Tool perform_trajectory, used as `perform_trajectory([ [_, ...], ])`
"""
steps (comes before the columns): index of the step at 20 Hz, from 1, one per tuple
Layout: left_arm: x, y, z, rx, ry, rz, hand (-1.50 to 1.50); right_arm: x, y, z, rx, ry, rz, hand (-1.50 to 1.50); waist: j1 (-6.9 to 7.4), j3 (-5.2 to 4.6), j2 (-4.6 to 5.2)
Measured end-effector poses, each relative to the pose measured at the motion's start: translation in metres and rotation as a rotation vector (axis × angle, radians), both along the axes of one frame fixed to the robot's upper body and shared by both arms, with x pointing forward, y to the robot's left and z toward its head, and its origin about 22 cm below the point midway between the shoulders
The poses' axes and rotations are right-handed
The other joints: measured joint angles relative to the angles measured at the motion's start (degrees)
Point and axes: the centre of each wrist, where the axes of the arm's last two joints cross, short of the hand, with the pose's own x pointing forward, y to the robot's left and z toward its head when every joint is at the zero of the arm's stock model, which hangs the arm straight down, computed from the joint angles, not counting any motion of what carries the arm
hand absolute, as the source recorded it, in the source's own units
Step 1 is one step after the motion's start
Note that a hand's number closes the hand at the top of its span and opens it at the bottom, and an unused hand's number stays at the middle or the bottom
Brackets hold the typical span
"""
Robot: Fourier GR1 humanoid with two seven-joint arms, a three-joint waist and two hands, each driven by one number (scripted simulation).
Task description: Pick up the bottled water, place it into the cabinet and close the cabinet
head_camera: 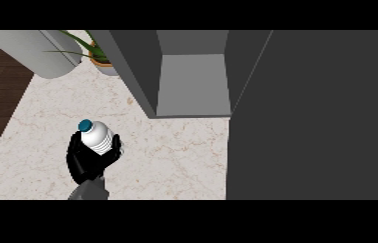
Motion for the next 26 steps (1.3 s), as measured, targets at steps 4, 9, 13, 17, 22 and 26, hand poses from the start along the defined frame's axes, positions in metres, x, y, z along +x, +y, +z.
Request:
perform_trajectory([
  [4,0.014,-0.014,0.012,0.036,-0.023,-0.298,1.50,0.002,0.001,-0.001,0.007,-0.009,0.005,-1.50,-0.21,0.00,-0.03],
  [9,0.023,-0.033,0.034,0.071,-0.069,-0.492,1.50,0.003,0.003,-0.001,0.015,-0.019,-0.006,-1.50,0.66,0.04,-0.19],
  [13,0.031,-0.050,0.061,0.097,-0.091,-0.590,1.50,0.006,0.004,-0.002,0.018,-0.026,-0.007,-1.50,1.05,0.06,-0.21],
  [17,0.028,-0.083,0.091,0.101,-0.123,-0.653,1.50,0.010,0.002,-0.001,0.007,-0.027,-0.007,-1.50,1.32,0.07,-0.24],
  [22,0.019,-0.129,0.133,0.122,-0.139,-0.718,1.50,0.012,0.001,-0.001,0.003,-0.022,-0.003,-1.50,1.15,0.06,-0.24],
  [26,0.013,-0.154,0.169,0.140,-0.132,-0.739,1.50,0.012,0.002,-0.002,0.013,-0.027,0.007,-1.50,0.84,0.06,-0.22],
])
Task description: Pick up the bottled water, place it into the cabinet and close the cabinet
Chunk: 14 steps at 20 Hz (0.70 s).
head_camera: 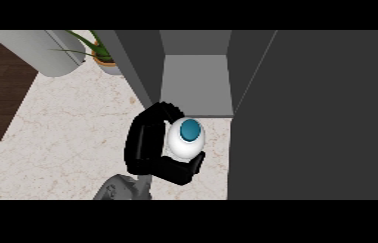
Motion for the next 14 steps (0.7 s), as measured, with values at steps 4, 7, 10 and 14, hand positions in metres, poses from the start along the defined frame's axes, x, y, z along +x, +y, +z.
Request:
perform_trajectory([
  [4,0.003,-0.026,0.031,0.029,0.005,0.013,1.50,0.005,0.000,0.000,-0.003,-0.007,-0.001,-1.50,-0.37,-0.01,0.14],
  [7,0.009,-0.046,0.050,0.048,-0.004,0.042,1.50,0.009,-0.003,0.001,-0.019,-0.011,0.002,-1.50,-0.70,-0.02,0.24],
  [10,0.020,-0.056,0.065,0.056,-0.010,0.072,1.50,0.009,-0.006,0.003,-0.037,-0.007,0.002,-1.50,-0.90,-0.03,0.30],
  [14,0.037,-0.066,0.076,0.094,-0.011,0.126,1.50,0.011,-0.007,0.003,-0.038,-0.010,-0.008,-1.50,-1.01,-0.03,0.33],
])
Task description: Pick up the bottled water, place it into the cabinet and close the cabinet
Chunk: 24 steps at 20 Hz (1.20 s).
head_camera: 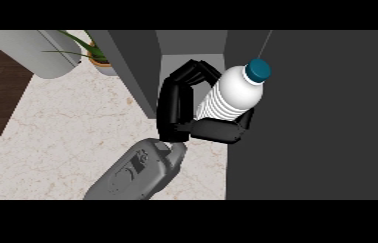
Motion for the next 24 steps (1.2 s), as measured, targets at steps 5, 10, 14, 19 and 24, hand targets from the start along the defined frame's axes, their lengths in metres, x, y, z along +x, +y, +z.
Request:
perform_trajectory([
  [5,0.022,-0.004,-0.005,0.055,0.015,0.050,1.50,-0.005,-0.004,0.001,-0.006,-0.003,0.003,-1.50,-0.35,-0.01,0.04],
  [10,0.044,-0.006,-0.005,0.104,0.029,0.073,1.50,-0.005,-0.009,0.002,-0.019,-0.002,-0.001,-1.50,-0.38,-0.01,0.13],
  [14,0.056,-0.004,-0.015,0.146,0.037,0.095,1.50,-0.001,-0.010,0.003,-0.022,0.003,0.000,-1.50,-0.21,-0.02,0.21],
  [19,0.071,0.004,-0.032,0.187,0.069,0.131,1.50,0.000,-0.013,0.003,-0.026,0.005,0.005,-1.50,-0.48,-0.03,0.29],
  [24,0.094,0.016,-0.035,0.162,0.092,0.188,1.50,0.002,-0.017,0.003,-0.022,-0.001,0.022,-1.50,-0.95,-0.03,0.47],
])
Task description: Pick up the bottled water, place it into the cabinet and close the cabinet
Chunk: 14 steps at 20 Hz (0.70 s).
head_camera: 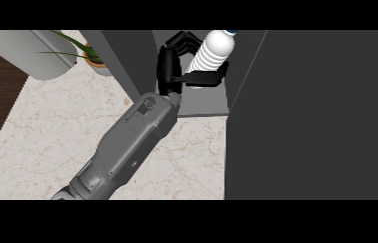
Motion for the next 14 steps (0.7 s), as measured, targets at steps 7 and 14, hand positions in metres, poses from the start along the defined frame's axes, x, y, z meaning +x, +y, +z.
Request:
perform_trajectory([
  [7,0.021,0.009,-0.009,0.043,-0.012,0.051,1.50,0.003,0.001,-0.002,0.023,-0.004,0.021,-1.50,-0.66,0.00,0.16],
  [14,0.038,0.013,-0.007,0.211,-0.010,0.069,-1.50,0.006,0.005,-0.004,0.052,-0.009,0.023,-1.50,-0.85,0.00,0.33],
])
